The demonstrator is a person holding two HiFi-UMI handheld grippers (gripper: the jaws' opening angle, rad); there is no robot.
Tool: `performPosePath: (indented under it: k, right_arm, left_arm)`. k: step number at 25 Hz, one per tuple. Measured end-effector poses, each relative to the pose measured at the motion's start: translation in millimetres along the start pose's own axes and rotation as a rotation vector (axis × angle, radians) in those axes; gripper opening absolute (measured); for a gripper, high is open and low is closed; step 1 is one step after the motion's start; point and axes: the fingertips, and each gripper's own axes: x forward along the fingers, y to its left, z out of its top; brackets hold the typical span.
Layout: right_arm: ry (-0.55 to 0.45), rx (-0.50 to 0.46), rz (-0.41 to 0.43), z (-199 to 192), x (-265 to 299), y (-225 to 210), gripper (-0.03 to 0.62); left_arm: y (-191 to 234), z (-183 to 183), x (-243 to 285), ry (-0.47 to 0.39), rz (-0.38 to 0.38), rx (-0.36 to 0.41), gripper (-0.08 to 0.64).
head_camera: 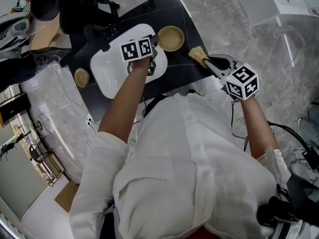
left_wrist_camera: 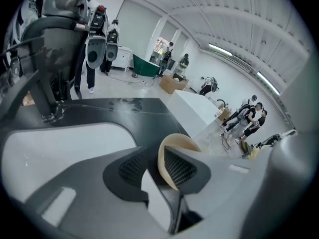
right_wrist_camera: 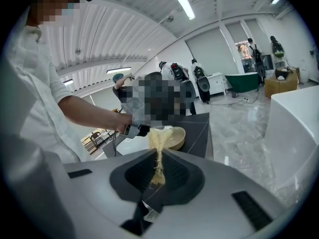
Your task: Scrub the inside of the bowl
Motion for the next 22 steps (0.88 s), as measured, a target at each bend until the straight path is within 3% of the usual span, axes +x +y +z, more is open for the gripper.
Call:
performPosePath:
  k: [4,8,10,13,16,22]
  right_arm:
    - [0.001,-0.03,-0.005,4,10,13,0.027]
    - [0.001,-0.058,-0.025,11,22,29,0.027]
    - [-0.001,-0.065,-0.039,15,28,39,0.026]
    - [-0.001,-0.075,-0.057,19,43,61,0.026]
    - [0.007,-0.095,-0.064,20,67,88,0.026]
    - [0.03,-0.13,-0.072,32,102,143,0.026]
  left_arm:
    - [4,5,-37,-0.108,-0.026,0.032,0.091]
    - [0,-4,-84,-0.17,-0.145,0.002,0.089]
    - [-1,-15,-105,-0.155,-0.199,0.014,0.081]
    - [-3,-39,-137,-0.11,-0.272,0.114,0.005]
    - [4,-66,-166,-0.065,-0.336,0.204,0.005]
    - [17,-109,-222,-0.001,-0.424,0.275,0.005]
